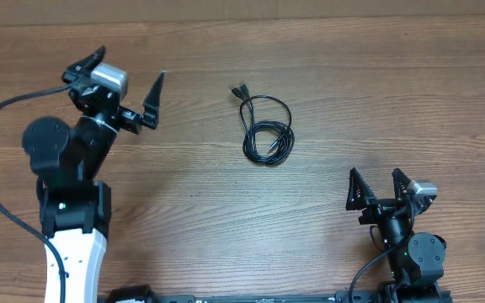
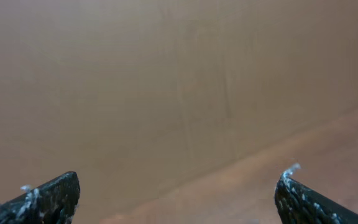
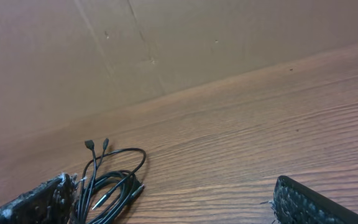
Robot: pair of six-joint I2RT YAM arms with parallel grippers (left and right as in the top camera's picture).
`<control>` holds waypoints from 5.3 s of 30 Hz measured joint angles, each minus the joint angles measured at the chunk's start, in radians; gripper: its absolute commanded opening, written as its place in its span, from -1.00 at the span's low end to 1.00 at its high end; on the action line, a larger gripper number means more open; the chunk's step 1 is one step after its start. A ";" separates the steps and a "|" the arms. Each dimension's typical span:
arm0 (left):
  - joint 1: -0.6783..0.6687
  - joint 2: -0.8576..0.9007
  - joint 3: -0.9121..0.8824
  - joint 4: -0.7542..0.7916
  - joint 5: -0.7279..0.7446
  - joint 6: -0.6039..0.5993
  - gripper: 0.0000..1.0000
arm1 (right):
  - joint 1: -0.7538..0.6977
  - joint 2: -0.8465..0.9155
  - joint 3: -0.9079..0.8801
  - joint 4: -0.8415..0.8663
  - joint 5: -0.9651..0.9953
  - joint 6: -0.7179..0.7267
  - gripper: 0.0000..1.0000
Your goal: Untangle cables
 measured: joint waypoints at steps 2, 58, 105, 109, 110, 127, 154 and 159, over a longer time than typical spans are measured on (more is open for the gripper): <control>0.000 0.027 0.006 -0.003 0.014 0.000 0.99 | 0.000 0.000 0.000 0.003 -0.012 0.000 1.00; -0.293 0.703 0.625 -0.733 0.043 0.070 0.99 | -0.113 1.585 1.312 -0.735 -0.651 -0.118 0.61; -0.546 0.978 0.630 -0.827 -0.151 0.060 0.47 | 0.259 1.693 0.741 0.135 -0.189 0.658 -0.56; -0.564 0.978 0.632 -0.895 -0.155 0.232 0.07 | 0.259 1.725 0.741 0.197 -0.242 0.667 -0.53; -0.563 0.978 0.632 -0.904 -0.156 0.273 0.03 | 0.259 1.727 0.741 0.201 -0.250 0.669 -0.51; -0.535 0.986 0.632 -0.913 -0.052 0.484 0.05 | 0.259 1.728 0.741 0.229 -0.220 0.682 -0.61; -0.571 1.112 0.633 -0.712 0.040 0.333 -0.48 | 0.260 1.728 0.741 0.225 -0.233 0.681 -0.92; -0.591 1.112 0.633 -0.713 0.022 0.330 -0.61 | 0.260 1.728 0.741 0.223 -0.236 0.681 -0.92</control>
